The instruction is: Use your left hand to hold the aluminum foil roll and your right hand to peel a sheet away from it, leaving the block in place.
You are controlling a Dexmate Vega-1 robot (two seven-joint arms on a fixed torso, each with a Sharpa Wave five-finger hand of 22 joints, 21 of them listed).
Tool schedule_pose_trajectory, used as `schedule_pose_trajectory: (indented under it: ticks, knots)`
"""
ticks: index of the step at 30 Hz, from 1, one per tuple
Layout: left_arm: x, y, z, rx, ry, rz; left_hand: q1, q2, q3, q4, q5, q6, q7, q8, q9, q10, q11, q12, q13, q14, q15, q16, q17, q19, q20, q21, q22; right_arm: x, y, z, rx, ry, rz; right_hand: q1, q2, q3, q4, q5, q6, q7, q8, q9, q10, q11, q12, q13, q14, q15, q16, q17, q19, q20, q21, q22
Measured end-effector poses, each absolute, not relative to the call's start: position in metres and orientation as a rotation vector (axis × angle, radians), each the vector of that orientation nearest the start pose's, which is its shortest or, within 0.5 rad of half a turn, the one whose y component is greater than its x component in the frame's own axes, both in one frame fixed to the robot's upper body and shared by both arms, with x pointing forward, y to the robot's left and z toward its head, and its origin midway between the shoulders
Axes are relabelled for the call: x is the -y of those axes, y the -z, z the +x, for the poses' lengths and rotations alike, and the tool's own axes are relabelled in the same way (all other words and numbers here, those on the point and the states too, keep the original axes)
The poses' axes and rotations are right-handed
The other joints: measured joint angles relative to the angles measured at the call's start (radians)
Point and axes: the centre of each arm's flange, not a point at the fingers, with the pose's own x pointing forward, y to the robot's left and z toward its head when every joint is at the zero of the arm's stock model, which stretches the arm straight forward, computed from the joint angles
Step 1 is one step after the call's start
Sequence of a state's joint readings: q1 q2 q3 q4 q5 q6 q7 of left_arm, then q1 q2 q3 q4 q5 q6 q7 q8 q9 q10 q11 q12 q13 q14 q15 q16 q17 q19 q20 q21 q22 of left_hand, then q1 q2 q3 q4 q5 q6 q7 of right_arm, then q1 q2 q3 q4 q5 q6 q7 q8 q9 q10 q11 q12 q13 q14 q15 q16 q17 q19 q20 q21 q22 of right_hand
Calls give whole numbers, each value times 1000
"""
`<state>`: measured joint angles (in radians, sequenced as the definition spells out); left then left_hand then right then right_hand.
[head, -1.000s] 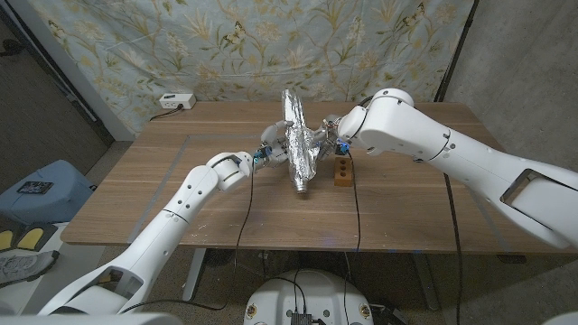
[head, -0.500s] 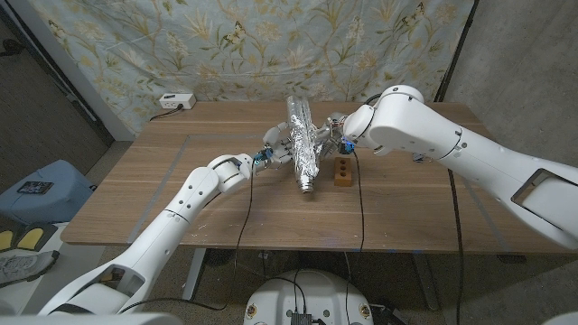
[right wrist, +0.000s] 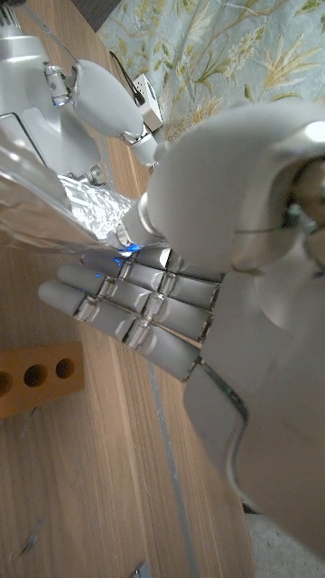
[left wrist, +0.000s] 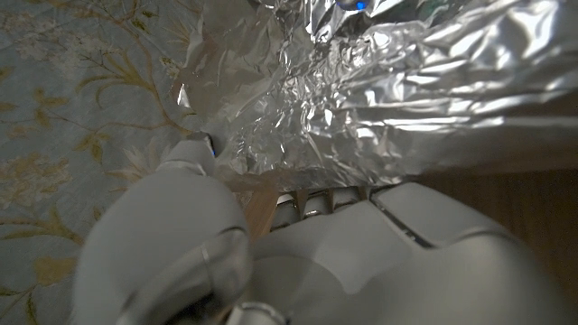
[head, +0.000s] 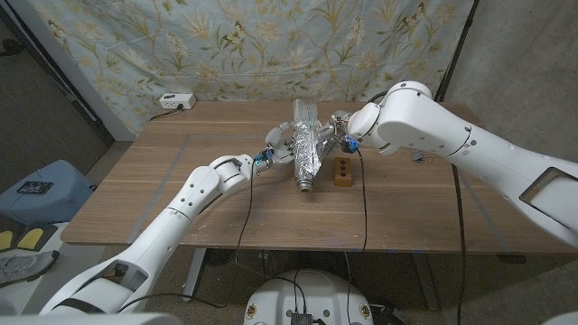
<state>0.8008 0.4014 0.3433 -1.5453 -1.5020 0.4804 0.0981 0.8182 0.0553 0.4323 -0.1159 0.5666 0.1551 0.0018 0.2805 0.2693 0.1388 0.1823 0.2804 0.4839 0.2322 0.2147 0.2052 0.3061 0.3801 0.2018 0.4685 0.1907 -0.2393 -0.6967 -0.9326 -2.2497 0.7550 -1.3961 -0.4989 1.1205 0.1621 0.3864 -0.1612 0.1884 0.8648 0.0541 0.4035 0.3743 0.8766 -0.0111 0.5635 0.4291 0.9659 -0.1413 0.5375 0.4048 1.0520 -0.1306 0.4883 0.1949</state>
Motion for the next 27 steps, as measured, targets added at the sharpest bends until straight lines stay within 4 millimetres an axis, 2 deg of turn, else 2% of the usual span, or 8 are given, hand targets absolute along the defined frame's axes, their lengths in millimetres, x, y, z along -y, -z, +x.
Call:
schedule_pose_trajectory:
  ticks: [13, 18, 27]
  knots:
    - [-138, 24, 633, -100, 734, -767, -12, 6, -18, -4, -24, -18, -18, -26, -23, -18, -4, -15, -11, -4, 3, 0, -14, 0, 0, -8, 0, 101, -81, 497, 77, -120, -971, 8, 0, 3, -3, 0, 4, 4, -3, 9, 0, 0, 8, 5, 23, -9, 0, 1, 16, -6, 15, 0]
    - [-138, 25, 637, -104, 751, -770, -18, 10, -25, -2, -34, -23, -23, -37, -32, -23, 2, -22, -16, -4, 3, 0, -18, 0, 0, -8, 0, 103, -81, 495, 82, -118, -959, 13, -2, 3, -3, 0, 9, 9, 0, 13, 15, -1, 14, 2, 44, -17, 0, 1, 29, -18, 26, 0]
    - [-137, 27, 639, -105, 768, -769, -22, 14, -36, -5, -53, -29, -18, -50, -46, -36, 0, -30, -25, -13, 5, -3, -27, -11, 11, -15, 0, 109, -82, 491, 94, -111, -938, 23, -5, 3, -3, -4, 23, 12, 4, 22, 39, -11, 17, -9, 71, -28, 0, 1, 50, -18, 41, -3]
